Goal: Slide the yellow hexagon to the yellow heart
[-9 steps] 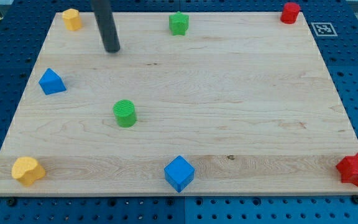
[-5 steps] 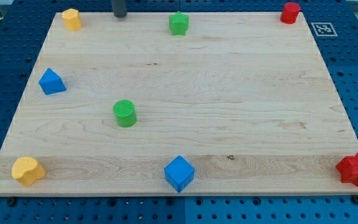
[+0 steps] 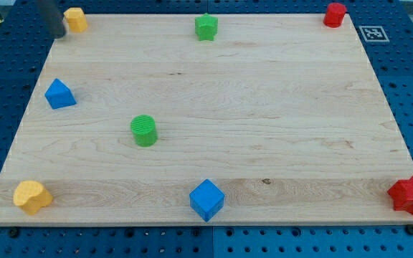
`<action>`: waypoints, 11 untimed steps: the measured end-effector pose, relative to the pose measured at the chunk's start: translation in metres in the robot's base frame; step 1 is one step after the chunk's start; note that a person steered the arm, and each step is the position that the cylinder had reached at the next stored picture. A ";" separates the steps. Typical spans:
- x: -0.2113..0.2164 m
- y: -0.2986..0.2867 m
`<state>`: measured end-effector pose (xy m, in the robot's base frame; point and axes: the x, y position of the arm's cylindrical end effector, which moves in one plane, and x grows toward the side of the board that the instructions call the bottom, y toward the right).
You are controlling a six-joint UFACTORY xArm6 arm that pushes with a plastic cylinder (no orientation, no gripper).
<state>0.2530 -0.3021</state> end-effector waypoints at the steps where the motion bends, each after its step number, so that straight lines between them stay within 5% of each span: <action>1: 0.000 -0.003; 3: -0.060 -0.003; 6: -0.058 0.065; 11: 0.045 0.092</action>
<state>0.2982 -0.2105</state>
